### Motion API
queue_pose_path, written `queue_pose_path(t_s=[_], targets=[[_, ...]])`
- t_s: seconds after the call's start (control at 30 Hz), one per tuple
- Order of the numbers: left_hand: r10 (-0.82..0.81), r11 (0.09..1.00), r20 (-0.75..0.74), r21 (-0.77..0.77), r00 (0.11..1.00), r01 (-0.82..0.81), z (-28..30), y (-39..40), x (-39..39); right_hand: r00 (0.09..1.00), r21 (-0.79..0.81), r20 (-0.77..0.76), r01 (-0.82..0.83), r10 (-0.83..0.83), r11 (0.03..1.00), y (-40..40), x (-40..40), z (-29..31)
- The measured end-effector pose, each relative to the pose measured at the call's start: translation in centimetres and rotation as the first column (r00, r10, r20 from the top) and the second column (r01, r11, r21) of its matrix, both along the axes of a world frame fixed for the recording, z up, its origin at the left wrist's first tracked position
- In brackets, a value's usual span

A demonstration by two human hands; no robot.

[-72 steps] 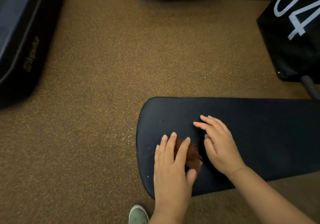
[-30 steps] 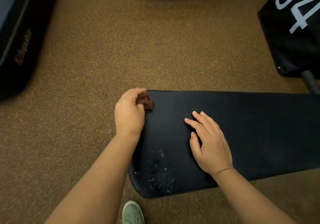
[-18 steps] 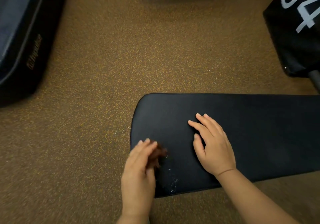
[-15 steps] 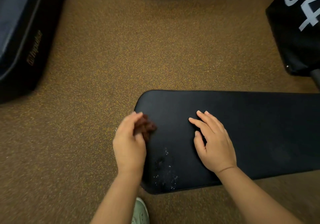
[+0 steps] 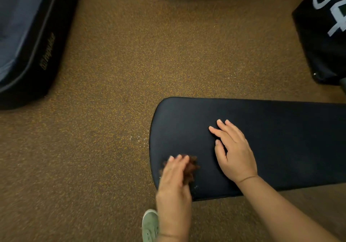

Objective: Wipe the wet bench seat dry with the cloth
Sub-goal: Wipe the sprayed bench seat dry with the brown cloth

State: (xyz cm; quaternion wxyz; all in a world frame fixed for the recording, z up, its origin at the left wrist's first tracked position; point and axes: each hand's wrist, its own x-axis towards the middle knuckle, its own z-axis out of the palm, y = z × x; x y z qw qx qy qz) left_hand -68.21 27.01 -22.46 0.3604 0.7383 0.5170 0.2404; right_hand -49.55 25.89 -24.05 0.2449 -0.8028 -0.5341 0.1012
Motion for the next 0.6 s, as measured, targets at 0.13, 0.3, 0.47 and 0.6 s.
queue_pose_path(t_s=[0.13, 0.3, 0.47, 0.6], targets=[[-0.133, 0.989, 0.045, -0.063, 0.990, 0.136, -0.1, -2.7, 1.4, 0.989, -0.062, -0.142, 0.026, -0.035, 0.998, 0.3, -0.3, 1.4], [-0.308, 0.943, 0.086, -0.100, 0.947, 0.316, 2.0, -1.2, -0.8, 0.945, 0.010, -0.246, -0.222, 0.217, 0.975, -1.8, -4.3, 4.7], [-0.460, 0.888, 0.047, 0.046, 0.886, 0.458, 3.7, 4.3, -4.7, 0.927, 0.038, -0.243, -0.284, 0.285, 0.958, -4.0, -6.8, 4.3], [-0.404, 0.899, -0.189, 0.096, 0.895, 0.426, 1.1, 10.0, -2.7, 0.923, -0.051, -0.075, -0.382, 0.377, 0.923, -4.7, -7.0, 2.3]])
